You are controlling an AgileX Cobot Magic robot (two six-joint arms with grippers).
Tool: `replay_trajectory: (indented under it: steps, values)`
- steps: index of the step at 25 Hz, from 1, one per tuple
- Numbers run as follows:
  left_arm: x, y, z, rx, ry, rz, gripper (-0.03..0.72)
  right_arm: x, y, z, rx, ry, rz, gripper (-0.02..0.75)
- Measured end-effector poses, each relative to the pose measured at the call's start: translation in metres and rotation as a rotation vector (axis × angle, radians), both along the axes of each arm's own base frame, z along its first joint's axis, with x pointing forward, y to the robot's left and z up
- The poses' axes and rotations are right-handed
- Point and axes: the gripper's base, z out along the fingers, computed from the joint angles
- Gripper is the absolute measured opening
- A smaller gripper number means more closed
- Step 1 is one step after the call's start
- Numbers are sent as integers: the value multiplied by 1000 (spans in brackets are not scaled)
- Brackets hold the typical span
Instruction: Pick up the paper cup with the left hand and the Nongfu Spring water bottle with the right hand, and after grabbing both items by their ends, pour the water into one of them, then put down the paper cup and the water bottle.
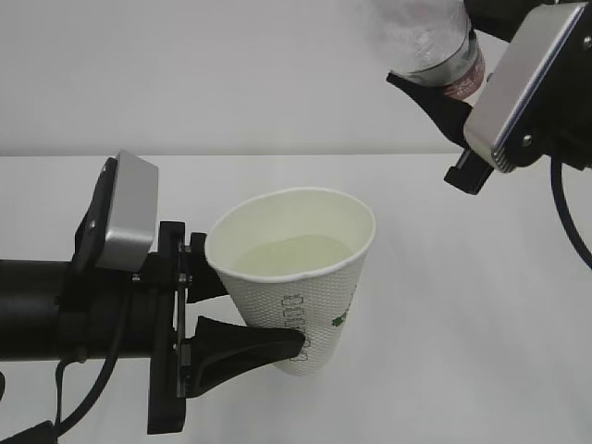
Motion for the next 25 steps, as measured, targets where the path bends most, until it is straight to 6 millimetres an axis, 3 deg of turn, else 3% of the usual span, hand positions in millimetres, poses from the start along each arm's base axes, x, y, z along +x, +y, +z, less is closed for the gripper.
replay_trajectory:
  steps: [25]
  values:
    - [0, 0, 0, 0, 0, 0, 438, 0, 0, -1, 304, 242, 11, 450]
